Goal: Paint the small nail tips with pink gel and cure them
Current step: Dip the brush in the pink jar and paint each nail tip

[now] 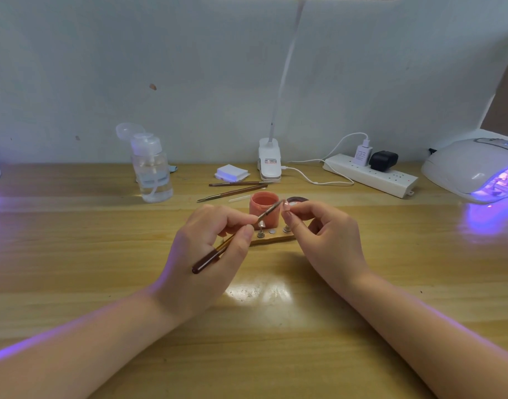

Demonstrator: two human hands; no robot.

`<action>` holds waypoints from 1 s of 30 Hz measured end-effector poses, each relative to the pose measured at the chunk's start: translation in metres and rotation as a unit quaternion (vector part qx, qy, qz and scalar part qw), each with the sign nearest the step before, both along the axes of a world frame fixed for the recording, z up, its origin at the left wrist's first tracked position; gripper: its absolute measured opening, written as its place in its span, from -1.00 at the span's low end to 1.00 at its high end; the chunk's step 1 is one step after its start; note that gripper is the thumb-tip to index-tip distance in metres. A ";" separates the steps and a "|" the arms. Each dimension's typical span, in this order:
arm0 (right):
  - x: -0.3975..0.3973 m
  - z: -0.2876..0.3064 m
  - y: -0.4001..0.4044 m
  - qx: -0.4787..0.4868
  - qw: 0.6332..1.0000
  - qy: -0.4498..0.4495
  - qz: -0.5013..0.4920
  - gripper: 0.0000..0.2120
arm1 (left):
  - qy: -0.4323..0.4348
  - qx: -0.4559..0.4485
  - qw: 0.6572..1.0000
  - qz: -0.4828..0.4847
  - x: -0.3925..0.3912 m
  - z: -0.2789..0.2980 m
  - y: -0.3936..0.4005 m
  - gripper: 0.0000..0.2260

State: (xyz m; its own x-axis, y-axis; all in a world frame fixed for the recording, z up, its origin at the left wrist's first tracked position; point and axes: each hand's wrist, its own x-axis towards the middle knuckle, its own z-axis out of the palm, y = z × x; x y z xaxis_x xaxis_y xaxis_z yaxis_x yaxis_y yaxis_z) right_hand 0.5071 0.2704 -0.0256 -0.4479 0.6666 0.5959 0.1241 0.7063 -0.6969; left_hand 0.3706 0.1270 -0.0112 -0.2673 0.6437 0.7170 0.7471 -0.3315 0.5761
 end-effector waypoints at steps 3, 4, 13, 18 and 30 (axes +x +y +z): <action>0.000 0.000 0.000 0.002 1.000 -0.002 0.001 -0.92 | -0.007 0.001 1.000 -0.003 0.000 0.000 0.000 -0.87; 0.000 0.000 0.000 0.000 1.000 0.000 0.001 -0.92 | -0.001 0.000 1.000 -0.002 0.001 0.000 0.000 -0.87; 0.000 -0.001 0.000 0.003 1.000 -0.002 0.000 -0.93 | 0.007 -0.012 1.000 0.015 0.001 -0.001 0.001 -0.86; 0.000 0.000 0.000 0.008 1.000 -0.002 0.000 -0.93 | -0.006 -0.002 1.000 0.007 0.002 -0.001 0.000 -0.87; 0.000 0.000 -0.001 -0.001 1.000 -0.002 0.006 -0.93 | -0.002 -0.003 1.000 0.012 0.002 0.001 -0.001 -0.87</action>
